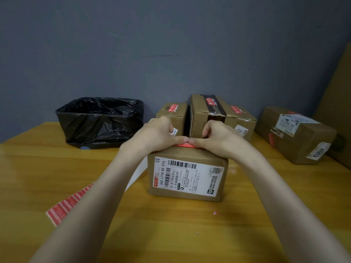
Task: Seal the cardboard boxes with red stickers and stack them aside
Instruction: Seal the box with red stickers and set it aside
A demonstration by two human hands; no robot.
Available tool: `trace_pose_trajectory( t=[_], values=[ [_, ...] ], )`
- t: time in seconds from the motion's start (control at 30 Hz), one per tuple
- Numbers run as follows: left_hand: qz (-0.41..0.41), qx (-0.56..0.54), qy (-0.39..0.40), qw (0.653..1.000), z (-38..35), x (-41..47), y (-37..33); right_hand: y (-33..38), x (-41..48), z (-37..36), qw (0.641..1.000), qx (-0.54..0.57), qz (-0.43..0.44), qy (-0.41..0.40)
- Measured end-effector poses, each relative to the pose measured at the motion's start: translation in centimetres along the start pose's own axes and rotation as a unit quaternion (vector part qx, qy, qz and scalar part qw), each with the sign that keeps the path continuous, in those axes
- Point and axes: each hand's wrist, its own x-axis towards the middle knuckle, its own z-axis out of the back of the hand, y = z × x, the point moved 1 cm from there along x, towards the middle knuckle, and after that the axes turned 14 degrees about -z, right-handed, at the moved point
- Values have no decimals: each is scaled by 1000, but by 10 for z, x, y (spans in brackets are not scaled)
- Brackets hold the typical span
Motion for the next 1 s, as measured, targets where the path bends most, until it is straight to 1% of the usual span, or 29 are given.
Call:
trace_pose_trajectory(
  t=[0.13,0.27,0.33,0.47,0.57,0.73,0.9,1.0],
  values=[
    [3,-39,29,999,6,1,8,-9,5,8,997,38,-17,62],
    [-14,-117,46,992,14,-2,13,-16,8,17,992,68,-6,102],
    [-20,-128,49,990,16,-4,10,-15,7,17,992,76,-7,101],
    [-18,-49,46,998,9,-1,1,-7,4,9,998,29,-11,59],
    [-19,-24,58,998,6,0,1,-5,3,5,998,-5,-4,56],
    [-25,-68,83,994,12,0,8,-10,4,14,996,10,3,87],
    [-42,-143,84,985,18,-2,19,-21,9,23,987,80,25,135],
    [-49,-169,100,979,24,-4,25,-24,10,24,982,106,36,152]
  ],
)
